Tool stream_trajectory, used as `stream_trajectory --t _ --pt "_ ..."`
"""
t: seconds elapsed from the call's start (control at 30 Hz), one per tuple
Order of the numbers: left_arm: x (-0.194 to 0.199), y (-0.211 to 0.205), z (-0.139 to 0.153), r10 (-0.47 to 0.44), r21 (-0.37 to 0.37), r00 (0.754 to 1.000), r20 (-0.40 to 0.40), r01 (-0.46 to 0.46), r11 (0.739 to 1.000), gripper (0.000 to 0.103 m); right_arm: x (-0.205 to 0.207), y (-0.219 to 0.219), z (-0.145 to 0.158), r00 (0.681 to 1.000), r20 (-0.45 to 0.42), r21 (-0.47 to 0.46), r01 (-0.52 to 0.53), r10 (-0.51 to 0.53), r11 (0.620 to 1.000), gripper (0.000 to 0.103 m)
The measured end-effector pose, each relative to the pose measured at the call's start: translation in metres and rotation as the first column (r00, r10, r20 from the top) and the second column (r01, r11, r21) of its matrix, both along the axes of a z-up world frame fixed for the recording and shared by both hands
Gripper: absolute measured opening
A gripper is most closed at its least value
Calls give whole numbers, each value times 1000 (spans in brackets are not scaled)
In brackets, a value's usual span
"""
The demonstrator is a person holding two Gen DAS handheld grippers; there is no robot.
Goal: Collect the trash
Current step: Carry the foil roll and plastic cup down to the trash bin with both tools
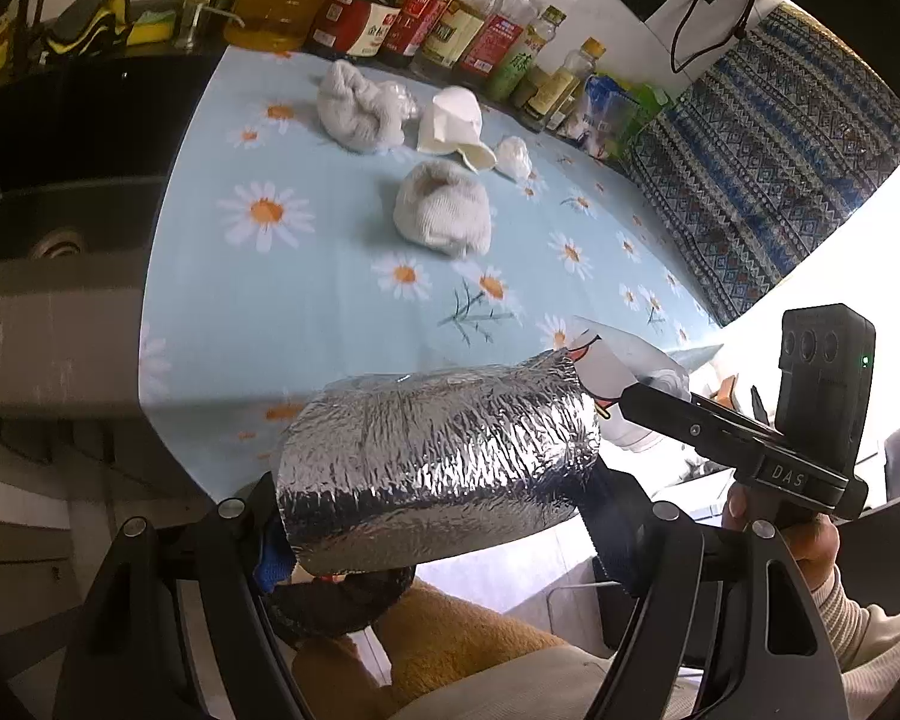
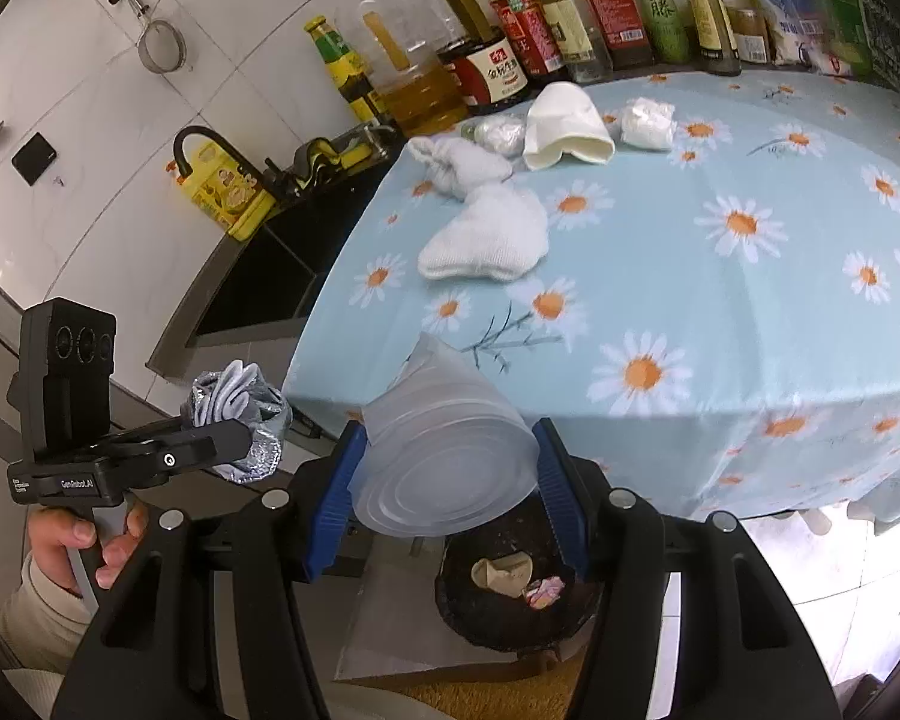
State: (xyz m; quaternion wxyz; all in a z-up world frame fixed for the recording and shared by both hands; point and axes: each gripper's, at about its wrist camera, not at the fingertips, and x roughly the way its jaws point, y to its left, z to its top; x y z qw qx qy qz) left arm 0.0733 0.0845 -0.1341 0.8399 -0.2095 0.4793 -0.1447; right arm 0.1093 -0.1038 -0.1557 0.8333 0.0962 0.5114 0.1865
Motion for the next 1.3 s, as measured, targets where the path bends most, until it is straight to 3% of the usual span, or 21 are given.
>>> stream_trajectory --t 0.63,1.3 --pt "-29 -2 -63 2 -38 991 -136 -7 999 75 -30 7 -53 992 -123 2 18 -17 1000 57" --pt "-29 -7 -132 -5 0 957 -290 5 1000 75 -33 -4 -117 960 -275 -5 50 -49 999 57"
